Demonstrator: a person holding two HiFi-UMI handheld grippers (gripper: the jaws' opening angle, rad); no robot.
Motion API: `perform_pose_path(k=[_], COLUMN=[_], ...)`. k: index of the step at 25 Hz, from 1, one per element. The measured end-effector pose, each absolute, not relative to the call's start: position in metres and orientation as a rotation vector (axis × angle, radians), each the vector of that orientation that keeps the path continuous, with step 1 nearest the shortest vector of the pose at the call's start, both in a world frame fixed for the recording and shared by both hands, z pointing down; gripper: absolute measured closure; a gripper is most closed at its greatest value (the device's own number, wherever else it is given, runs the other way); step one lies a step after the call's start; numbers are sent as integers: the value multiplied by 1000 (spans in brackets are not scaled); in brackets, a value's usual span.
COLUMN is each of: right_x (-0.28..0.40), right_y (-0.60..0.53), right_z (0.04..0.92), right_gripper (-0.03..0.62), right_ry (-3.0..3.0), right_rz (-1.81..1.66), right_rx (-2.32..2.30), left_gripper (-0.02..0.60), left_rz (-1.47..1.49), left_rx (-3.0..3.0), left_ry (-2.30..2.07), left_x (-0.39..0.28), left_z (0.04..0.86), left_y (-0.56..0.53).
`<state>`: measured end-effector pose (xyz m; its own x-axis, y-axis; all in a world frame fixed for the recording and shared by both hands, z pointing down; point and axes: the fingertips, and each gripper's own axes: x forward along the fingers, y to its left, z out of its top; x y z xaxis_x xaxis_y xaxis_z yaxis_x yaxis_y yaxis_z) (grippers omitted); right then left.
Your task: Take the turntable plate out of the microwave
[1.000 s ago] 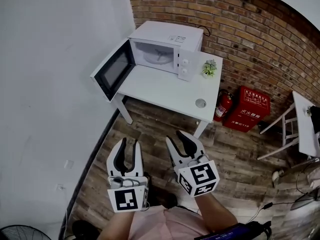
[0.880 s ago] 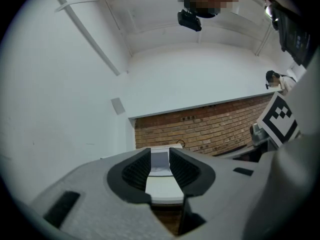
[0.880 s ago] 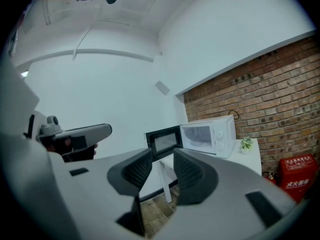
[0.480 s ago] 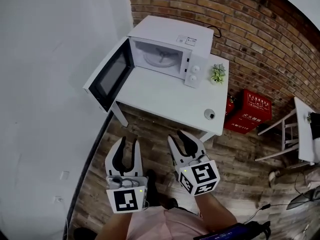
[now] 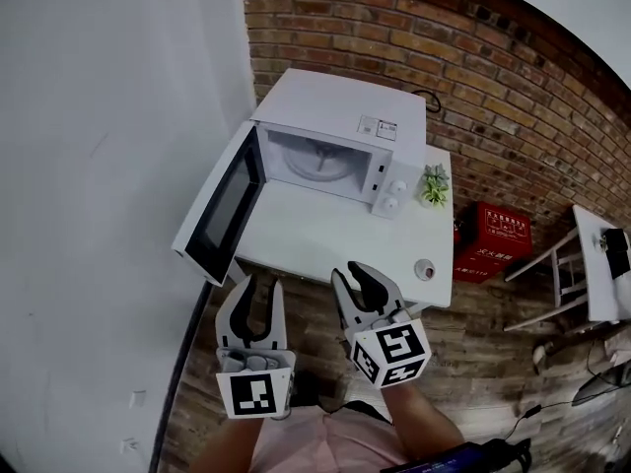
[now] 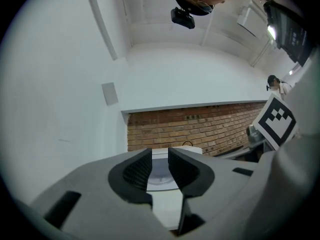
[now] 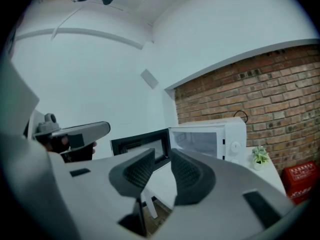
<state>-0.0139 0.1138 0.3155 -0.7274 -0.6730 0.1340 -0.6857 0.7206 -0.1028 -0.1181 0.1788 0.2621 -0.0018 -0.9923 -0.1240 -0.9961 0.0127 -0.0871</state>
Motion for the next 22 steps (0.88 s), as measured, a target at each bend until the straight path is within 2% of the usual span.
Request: perform_pose_path(k=[13, 22], right_x=[-23, -31], right_y=[53, -16], right_z=[323, 352], right_gripper=[537, 537], right_ry=[-2760, -2733], right_rz=[219, 295], right_rx=[1276, 1298], left_gripper=[489, 491], left_rz=[28, -40], left_rx=[-2239, -2279], left_ry=[2040, 2033], left_x=[-132, -142], left_z=[282, 309], left_y=[108, 37])
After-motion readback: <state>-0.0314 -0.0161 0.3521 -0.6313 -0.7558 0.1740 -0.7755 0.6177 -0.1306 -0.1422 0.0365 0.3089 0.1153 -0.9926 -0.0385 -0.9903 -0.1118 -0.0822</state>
